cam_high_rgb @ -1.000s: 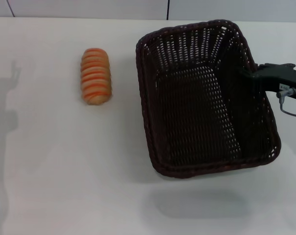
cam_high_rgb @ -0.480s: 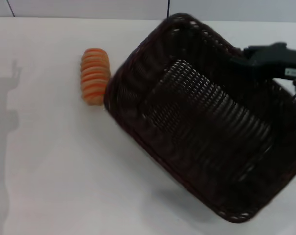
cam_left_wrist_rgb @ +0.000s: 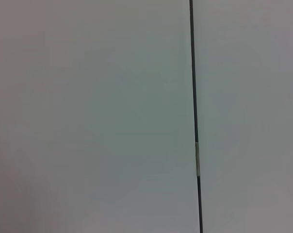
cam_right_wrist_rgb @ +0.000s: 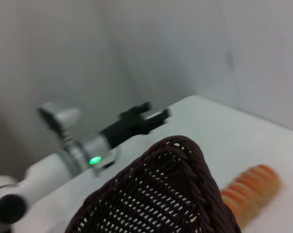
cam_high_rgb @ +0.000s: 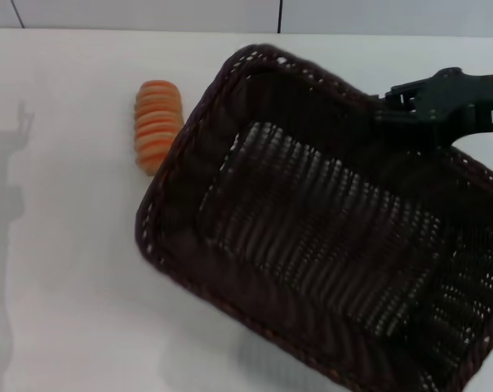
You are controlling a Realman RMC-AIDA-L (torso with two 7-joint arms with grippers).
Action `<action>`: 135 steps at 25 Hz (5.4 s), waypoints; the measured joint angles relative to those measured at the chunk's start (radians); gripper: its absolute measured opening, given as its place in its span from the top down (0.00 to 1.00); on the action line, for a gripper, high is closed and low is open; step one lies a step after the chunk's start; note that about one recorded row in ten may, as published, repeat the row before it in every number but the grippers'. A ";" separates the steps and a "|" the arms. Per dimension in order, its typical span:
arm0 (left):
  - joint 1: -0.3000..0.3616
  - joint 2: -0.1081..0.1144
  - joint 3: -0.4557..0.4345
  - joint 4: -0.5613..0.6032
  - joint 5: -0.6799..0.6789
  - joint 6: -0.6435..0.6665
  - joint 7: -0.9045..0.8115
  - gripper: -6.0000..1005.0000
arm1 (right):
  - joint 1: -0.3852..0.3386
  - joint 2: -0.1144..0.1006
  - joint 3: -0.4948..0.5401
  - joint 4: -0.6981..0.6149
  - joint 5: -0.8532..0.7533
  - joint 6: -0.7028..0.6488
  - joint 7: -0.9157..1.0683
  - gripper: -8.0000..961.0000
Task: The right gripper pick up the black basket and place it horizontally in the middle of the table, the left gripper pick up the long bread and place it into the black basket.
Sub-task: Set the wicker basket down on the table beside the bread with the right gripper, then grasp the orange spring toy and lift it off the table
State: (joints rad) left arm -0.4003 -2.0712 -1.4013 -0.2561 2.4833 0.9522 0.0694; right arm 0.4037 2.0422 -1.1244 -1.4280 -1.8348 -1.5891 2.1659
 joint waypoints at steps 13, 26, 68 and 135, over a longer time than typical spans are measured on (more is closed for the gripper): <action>-0.002 -0.001 -0.001 0.000 0.000 -0.001 -0.014 0.20 | 0.196 -0.045 0.007 0.152 -0.127 -0.140 -0.048 0.78; -0.005 -0.002 -0.001 0.000 0.000 -0.001 -0.014 0.21 | 0.369 -0.003 -0.005 0.252 -0.339 -0.103 -0.107 0.79; -0.019 0.001 -0.001 0.002 0.000 -0.029 -0.030 0.23 | 0.249 0.040 -0.264 0.091 -0.374 0.439 -0.109 0.35; -0.385 0.006 -0.300 -0.466 0.247 -1.668 0.059 0.27 | -0.539 0.032 -0.912 0.651 -0.402 2.877 0.786 0.14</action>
State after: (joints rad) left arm -0.7856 -2.0654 -1.7014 -0.7222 2.7300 -0.7163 0.1280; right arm -0.1354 2.0743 -2.0367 -0.7770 -2.2370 1.2877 2.9523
